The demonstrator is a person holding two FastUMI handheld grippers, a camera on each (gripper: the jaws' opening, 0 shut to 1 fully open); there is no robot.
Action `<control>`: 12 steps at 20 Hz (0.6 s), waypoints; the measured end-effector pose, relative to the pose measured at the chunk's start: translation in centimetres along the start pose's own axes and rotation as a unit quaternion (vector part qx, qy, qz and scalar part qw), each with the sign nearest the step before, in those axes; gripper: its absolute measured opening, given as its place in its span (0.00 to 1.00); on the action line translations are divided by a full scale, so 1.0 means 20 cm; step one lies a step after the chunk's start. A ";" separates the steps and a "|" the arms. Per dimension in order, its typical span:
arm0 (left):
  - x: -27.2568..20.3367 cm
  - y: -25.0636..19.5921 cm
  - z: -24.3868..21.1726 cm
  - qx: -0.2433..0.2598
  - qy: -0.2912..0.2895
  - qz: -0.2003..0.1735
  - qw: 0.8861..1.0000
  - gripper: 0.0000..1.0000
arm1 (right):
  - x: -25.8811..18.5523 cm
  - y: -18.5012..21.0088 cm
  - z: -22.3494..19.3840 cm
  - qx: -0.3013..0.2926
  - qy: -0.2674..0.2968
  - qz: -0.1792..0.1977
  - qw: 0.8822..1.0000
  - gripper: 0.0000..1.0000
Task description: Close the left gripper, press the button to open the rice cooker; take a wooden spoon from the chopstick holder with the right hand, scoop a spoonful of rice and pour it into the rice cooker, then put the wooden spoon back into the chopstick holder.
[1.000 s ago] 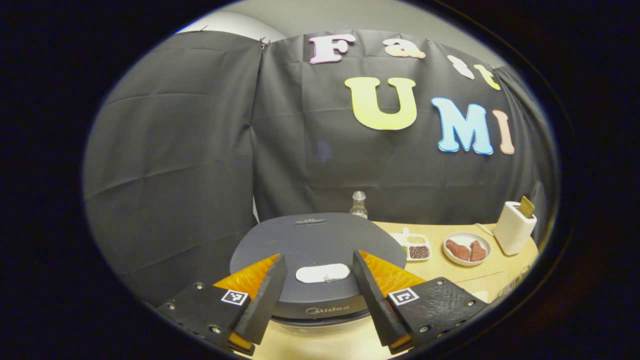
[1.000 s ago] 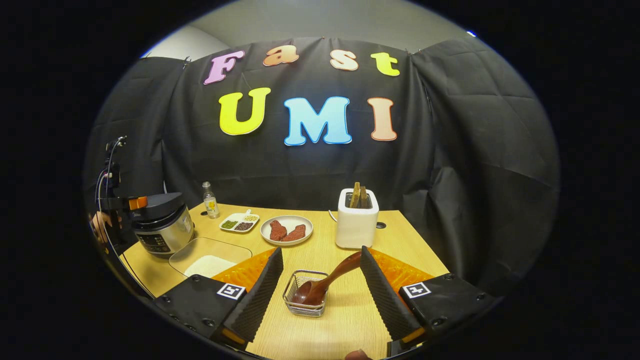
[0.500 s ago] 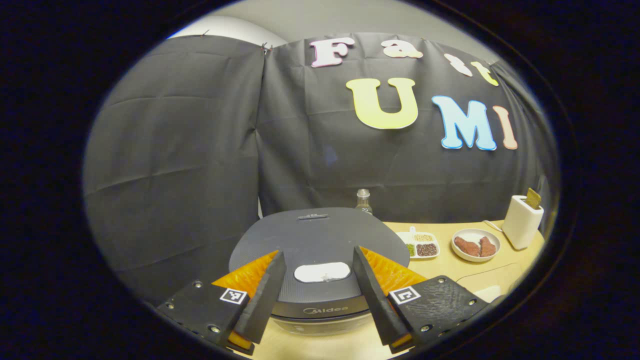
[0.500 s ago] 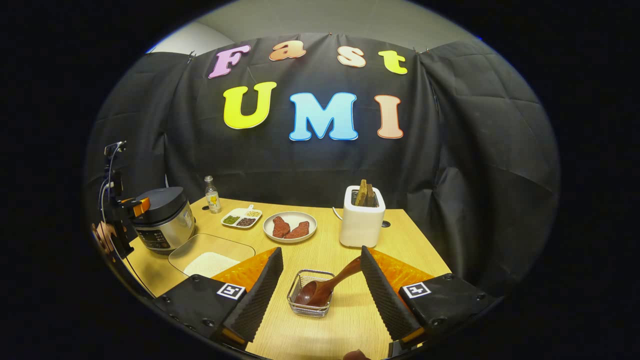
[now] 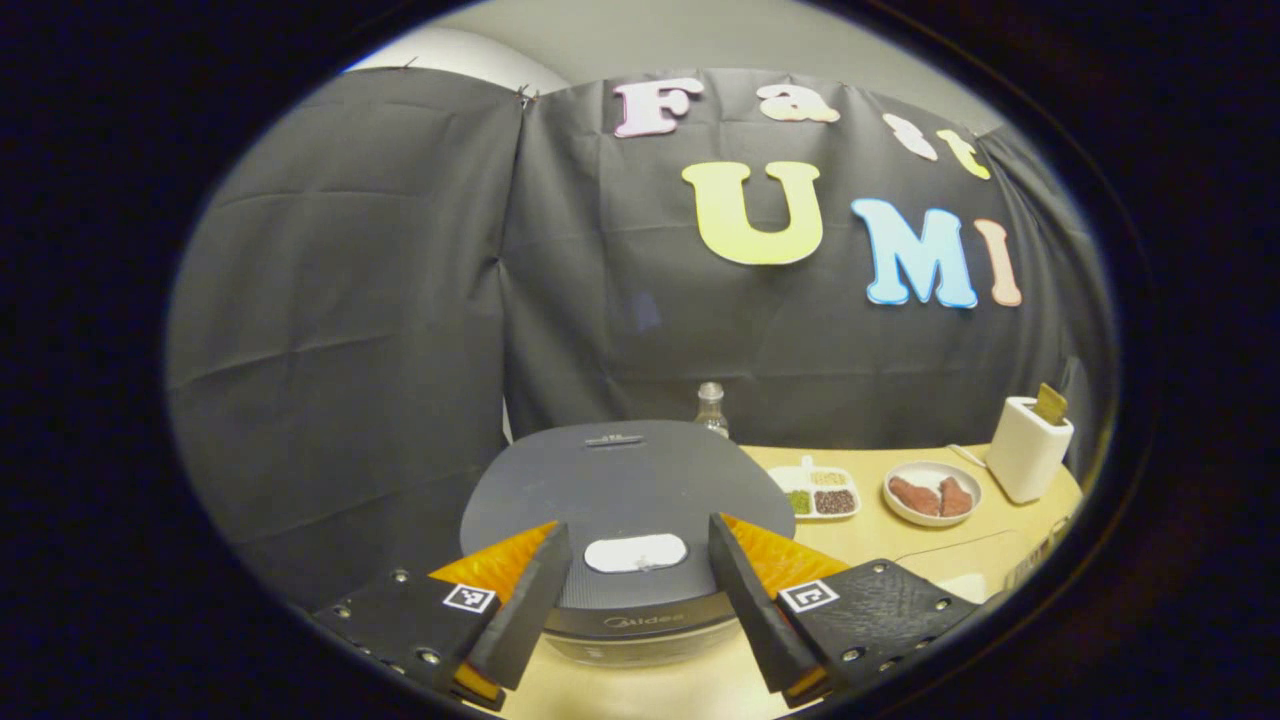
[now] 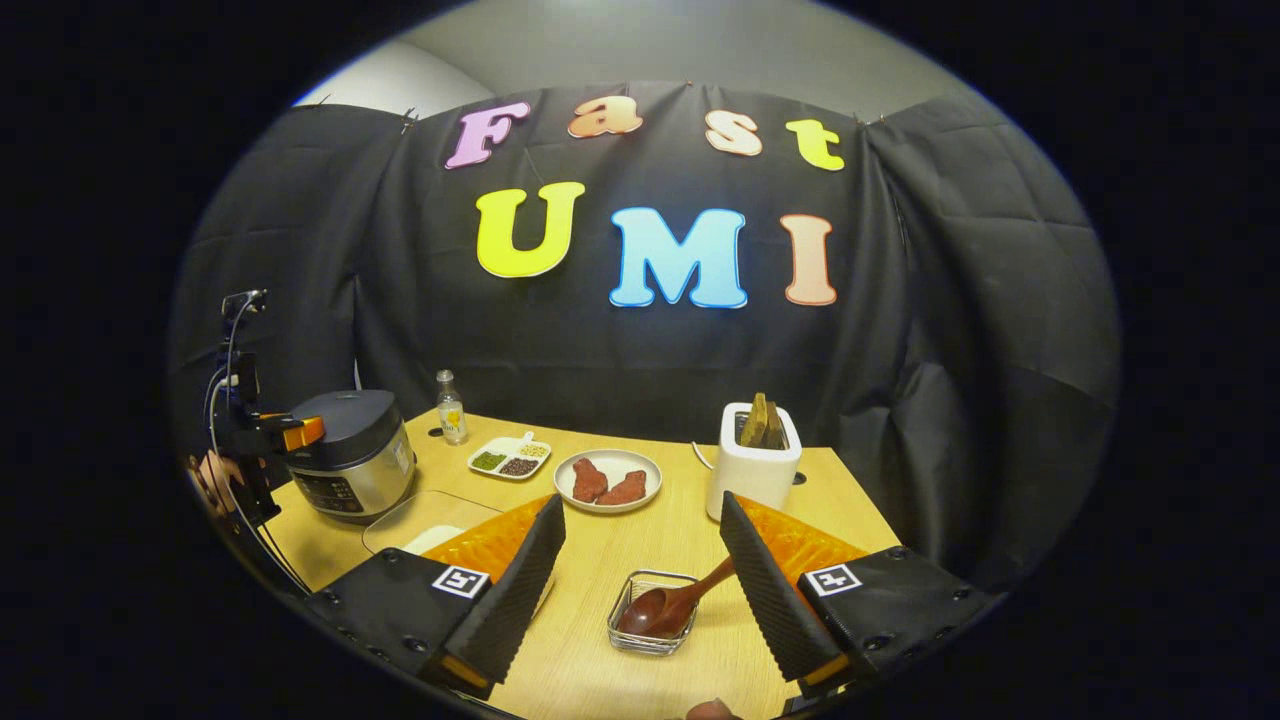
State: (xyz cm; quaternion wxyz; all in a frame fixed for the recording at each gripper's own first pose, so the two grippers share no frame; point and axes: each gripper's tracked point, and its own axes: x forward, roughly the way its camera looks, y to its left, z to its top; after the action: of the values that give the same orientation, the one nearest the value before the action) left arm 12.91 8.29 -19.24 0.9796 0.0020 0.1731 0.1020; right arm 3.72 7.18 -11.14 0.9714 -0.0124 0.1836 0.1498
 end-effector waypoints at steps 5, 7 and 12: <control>-0.35 -0.19 0.37 0.025 -0.072 -0.040 0.996 0.86 | -0.10 -0.02 0.02 0.005 -0.023 0.022 0.999 1.00; -0.50 -0.27 0.49 0.037 -0.098 -0.053 0.993 0.86 | -0.15 -0.04 0.04 0.010 -0.035 0.030 0.999 1.00; -0.78 -0.46 0.66 0.040 -0.131 -0.097 0.986 0.86 | -0.27 -0.15 0.13 -0.011 -0.065 0.014 0.998 1.00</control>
State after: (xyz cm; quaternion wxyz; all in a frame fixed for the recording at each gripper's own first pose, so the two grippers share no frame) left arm 4.88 -3.50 -1.93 0.9982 0.0380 0.0465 -0.0013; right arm 0.73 2.90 -6.85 0.9789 -0.0104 0.1186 0.1663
